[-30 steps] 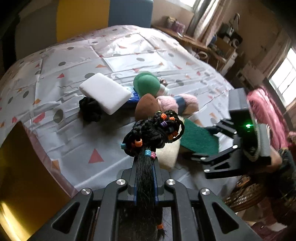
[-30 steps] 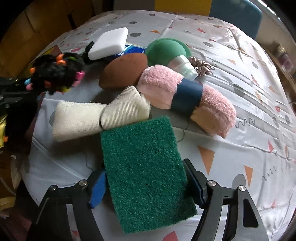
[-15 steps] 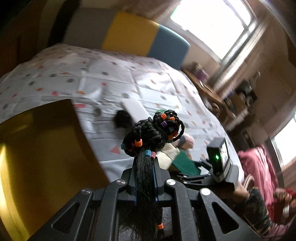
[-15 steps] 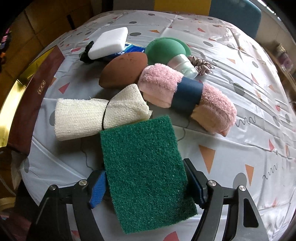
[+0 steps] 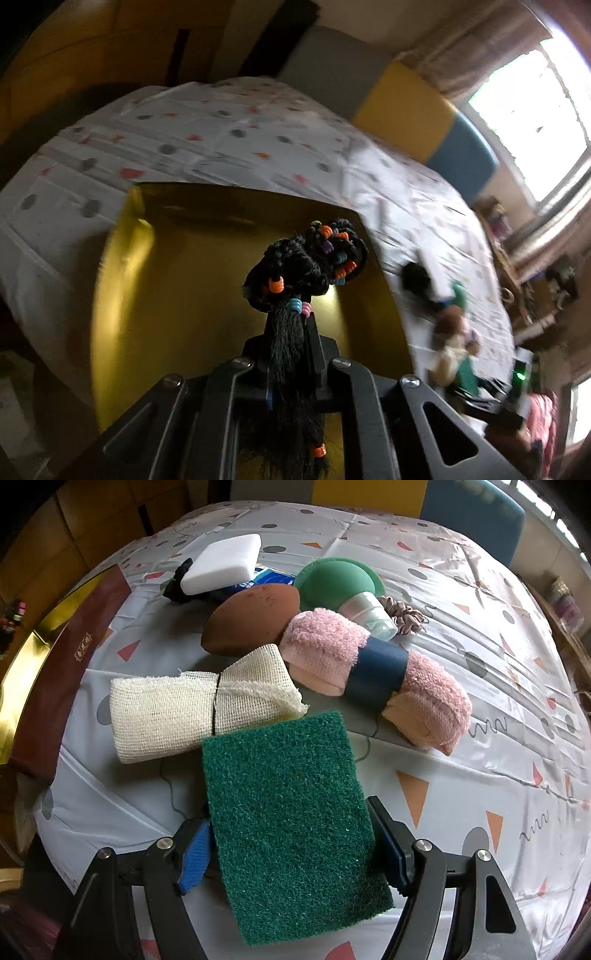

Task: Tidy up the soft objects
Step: 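Drop the hair extension into the tray with left tool while right grasps green pad, then carry the green scouring pad over the gold tray and release it with the right tool, then move the left tool to the cream mesh cloth roll and grasp it, then lift the cream mesh roll with the left tool while the right tool grasps the pink towel roll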

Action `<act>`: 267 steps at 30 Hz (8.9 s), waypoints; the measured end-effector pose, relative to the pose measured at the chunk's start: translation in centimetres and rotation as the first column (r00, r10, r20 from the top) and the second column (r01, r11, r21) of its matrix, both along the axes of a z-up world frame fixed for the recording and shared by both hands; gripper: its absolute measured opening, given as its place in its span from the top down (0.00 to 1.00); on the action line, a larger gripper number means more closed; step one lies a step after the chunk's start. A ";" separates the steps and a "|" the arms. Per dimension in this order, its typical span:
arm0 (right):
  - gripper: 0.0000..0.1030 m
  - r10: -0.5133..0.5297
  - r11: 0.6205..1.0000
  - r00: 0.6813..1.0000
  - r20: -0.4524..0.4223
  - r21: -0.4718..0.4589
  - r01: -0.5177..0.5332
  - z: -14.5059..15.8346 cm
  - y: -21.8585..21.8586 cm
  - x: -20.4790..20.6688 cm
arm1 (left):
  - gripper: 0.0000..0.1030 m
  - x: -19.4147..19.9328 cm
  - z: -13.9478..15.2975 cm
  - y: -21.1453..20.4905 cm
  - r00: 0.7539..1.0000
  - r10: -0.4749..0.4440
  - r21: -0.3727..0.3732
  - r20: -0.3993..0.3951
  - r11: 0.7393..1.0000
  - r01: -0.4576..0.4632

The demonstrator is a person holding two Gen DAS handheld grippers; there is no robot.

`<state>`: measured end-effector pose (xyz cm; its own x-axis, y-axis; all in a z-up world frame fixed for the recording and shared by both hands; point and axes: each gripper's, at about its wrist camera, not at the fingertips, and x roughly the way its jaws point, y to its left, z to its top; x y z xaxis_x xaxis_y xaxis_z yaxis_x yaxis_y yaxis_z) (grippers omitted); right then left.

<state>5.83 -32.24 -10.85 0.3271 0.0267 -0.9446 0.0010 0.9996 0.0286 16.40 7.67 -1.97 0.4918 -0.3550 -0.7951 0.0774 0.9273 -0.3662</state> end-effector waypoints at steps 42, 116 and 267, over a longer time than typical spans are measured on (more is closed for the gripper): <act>0.29 0.001 0.996 1.000 0.016 -0.092 0.000 0.6 1.4 -0.1 | 0.68 -8.9 2.3 -4.9 0.986 -0.035 0.262 0.162 0.965 -0.009; 0.09 0.149 0.941 0.988 0.024 0.303 -0.150 4.3 28.9 16.8 | 0.68 -10.1 0.8 3.1 0.977 0.161 0.257 0.141 0.947 -0.193; 0.26 0.192 0.951 0.981 -0.028 -0.243 -0.193 1.6 -2.4 7.8 | 0.51 -11.2 -7.4 -28.1 0.795 -0.605 0.267 0.041 0.773 0.575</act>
